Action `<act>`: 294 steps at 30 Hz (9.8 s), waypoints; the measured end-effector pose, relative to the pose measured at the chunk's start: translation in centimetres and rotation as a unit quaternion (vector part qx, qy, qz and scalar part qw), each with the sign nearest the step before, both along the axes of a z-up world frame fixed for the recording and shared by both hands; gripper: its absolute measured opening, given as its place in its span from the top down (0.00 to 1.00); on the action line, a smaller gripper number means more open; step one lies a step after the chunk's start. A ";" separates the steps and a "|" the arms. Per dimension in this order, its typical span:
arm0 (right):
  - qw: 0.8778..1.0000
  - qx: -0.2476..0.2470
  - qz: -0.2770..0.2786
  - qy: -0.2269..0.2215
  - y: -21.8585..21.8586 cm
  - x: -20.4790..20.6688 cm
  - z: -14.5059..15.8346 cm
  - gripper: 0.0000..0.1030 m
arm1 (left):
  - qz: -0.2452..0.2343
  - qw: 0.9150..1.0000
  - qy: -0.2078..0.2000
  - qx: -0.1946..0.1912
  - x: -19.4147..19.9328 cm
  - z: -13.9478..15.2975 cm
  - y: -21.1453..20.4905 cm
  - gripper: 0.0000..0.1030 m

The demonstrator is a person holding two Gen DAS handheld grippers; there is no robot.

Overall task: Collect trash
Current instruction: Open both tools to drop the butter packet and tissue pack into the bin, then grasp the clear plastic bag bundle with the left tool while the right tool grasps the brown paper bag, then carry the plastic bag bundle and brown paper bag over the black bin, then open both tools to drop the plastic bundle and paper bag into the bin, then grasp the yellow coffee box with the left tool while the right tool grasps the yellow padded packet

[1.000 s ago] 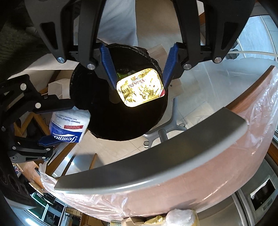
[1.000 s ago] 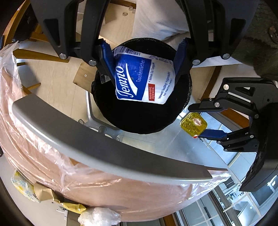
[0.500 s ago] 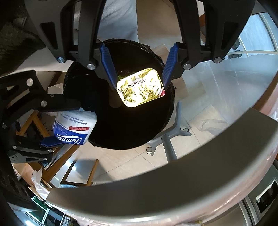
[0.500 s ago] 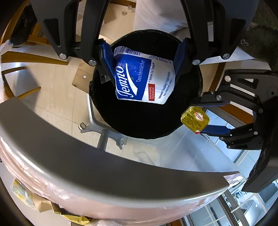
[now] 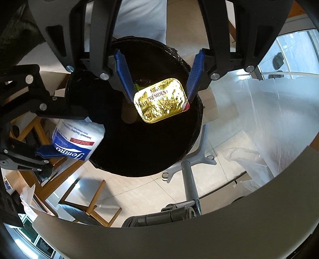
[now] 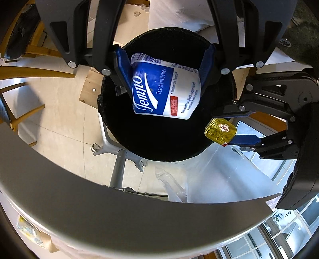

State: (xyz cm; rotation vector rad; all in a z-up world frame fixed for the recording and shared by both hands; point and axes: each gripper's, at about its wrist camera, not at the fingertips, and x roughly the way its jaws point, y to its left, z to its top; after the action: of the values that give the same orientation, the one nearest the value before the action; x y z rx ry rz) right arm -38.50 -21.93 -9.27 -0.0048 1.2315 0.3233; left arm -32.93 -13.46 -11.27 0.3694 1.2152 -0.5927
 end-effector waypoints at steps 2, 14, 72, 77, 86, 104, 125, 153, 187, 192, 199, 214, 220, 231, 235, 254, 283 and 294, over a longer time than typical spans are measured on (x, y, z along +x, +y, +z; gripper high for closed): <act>1.000 -0.001 -0.002 0.001 -0.1 0.1 -0.1 0.44 | 0.001 1.000 0.000 0.002 -0.1 -0.1 -0.1 0.48; 1.000 -0.006 -0.012 0.011 -0.2 0.9 -1.0 0.44 | 0.005 1.000 0.003 0.010 0.0 -0.8 0.0 0.48; 0.982 -0.136 -0.046 -0.121 -13.1 26.8 9.2 0.08 | 0.001 0.988 -0.128 -0.089 24.8 13.5 -8.8 0.04; 0.986 -0.110 -0.051 -0.115 -13.4 27.6 9.2 0.22 | -0.012 0.989 -0.104 -0.109 25.5 13.0 -8.9 0.07; 0.989 -0.067 -0.072 -0.114 -14.9 27.6 9.9 0.32 | -0.016 0.987 -0.082 -0.139 25.9 12.9 -7.8 0.33; 0.989 -0.035 -0.077 -0.120 -14.8 24.1 10.9 0.39 | -0.005 0.984 -0.082 -0.161 24.6 13.9 -5.9 0.38; 0.985 0.015 -0.090 -0.144 -13.2 18.7 13.2 0.40 | 0.008 0.982 -0.105 -0.157 19.9 15.1 -4.4 0.41; 0.984 0.056 -0.067 -0.158 -9.2 10.5 15.9 0.40 | 0.029 0.981 -0.120 -0.149 12.1 15.7 -0.1 0.41; 0.983 0.106 -0.067 -0.137 -6.4 2.3 14.7 0.40 | 0.052 0.981 -0.116 -0.147 2.6 15.3 2.6 0.41; 0.983 0.114 -0.056 -0.129 -5.4 1.0 14.0 0.40 | 0.047 0.982 -0.112 -0.146 1.5 14.9 2.3 0.41; 0.986 0.115 -0.033 -0.119 -4.4 -0.7 13.6 0.40 | 0.030 0.984 -0.105 -0.140 -0.1 14.5 2.4 0.41; 0.993 0.098 0.007 -0.067 -3.7 -3.3 10.9 0.40 | -0.028 0.991 -0.079 -0.106 -2.3 12.0 1.6 0.41; 0.996 0.080 0.009 -0.040 -3.7 -3.4 8.5 0.40 | -0.047 0.993 -0.057 -0.087 -2.5 10.1 1.2 0.41; 0.999 0.047 0.000 0.007 -3.4 -1.2 3.8 0.40 | -0.067 0.997 -0.018 -0.040 -1.5 5.6 0.5 0.41; 0.999 0.037 -0.003 0.017 -3.3 -0.5 2.4 0.40 | -0.066 0.997 -0.010 -0.028 -1.0 4.0 0.3 0.41; 0.999 0.003 -0.022 0.028 -2.2 0.9 -0.2 0.38 | -0.062 0.998 0.010 -0.007 0.6 0.3 -1.2 0.40; 0.973 -0.070 -0.086 -0.204 -8.1 12.7 15.1 0.04 | 0.048 0.969 -0.218 -0.109 13.2 19.9 -1.1 0.04; 0.980 -0.056 -0.073 -0.177 -7.0 22.3 12.2 0.04 | 0.064 0.978 -0.168 -0.110 25.2 17.7 -7.0 0.04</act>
State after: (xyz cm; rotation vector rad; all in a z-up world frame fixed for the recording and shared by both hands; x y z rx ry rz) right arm -16.15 -28.97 2.89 -0.0652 0.8888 0.1177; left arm -7.68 -20.50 6.41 0.1923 0.8323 -0.5230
